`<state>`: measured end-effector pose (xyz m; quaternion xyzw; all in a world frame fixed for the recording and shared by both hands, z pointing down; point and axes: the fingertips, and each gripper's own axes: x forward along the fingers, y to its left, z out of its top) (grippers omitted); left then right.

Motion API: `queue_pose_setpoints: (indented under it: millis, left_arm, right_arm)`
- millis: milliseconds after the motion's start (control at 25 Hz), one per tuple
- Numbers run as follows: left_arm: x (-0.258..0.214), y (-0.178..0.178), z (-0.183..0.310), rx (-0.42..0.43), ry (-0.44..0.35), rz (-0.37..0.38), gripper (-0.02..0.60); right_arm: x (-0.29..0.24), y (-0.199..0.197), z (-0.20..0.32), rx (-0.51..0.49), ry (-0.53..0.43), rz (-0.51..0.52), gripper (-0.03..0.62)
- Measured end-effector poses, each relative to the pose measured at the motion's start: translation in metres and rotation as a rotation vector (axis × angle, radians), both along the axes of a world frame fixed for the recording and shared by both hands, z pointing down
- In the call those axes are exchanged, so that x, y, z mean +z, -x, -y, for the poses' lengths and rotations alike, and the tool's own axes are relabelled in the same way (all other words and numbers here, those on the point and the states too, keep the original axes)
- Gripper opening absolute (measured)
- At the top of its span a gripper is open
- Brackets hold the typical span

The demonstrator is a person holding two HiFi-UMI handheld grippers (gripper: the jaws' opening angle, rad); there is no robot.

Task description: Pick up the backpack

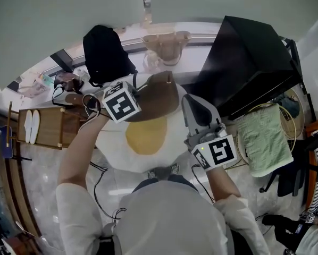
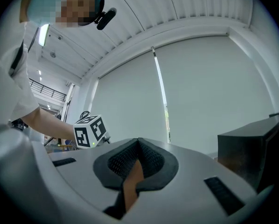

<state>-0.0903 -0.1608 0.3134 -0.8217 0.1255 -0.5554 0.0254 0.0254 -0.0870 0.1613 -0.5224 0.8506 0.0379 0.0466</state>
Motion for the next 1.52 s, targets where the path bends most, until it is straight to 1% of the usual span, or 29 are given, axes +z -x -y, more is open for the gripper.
queue_pose_setpoints:
  millis: [160, 320, 440, 800, 1040, 1520]
  left_arm:
    - [-0.029, 0.005, 0.005, -0.004, -0.029, -0.002, 0.043]
    - [-0.051, 0.002, 0.001, 0.013, -0.024, 0.004, 0.043]
    - [-0.062, 0.006, -0.003, 0.014, -0.016, 0.027, 0.043]
    - [-0.081, 0.005, -0.010, 0.022, 0.008, 0.026, 0.043]
    - [-0.091, -0.001, -0.007, 0.034, -0.007, 0.050, 0.043]
    - [-0.103, -0.007, -0.006, 0.047, -0.014, 0.063, 0.043]
  right_arm:
    - [-0.015, 0.006, -0.009, -0.002, -0.037, -0.005, 0.020]
    - [-0.023, 0.009, -0.017, -0.003, -0.058, -0.009, 0.020]
    - [-0.027, 0.010, -0.021, -0.002, -0.073, -0.010, 0.020]
    - [-0.036, 0.011, -0.028, 0.010, -0.102, -0.007, 0.020]
    - [-0.039, 0.003, -0.029, 0.020, -0.113, -0.008, 0.020]
    - [-0.039, -0.010, -0.025, 0.028, -0.109, -0.004, 0.020]
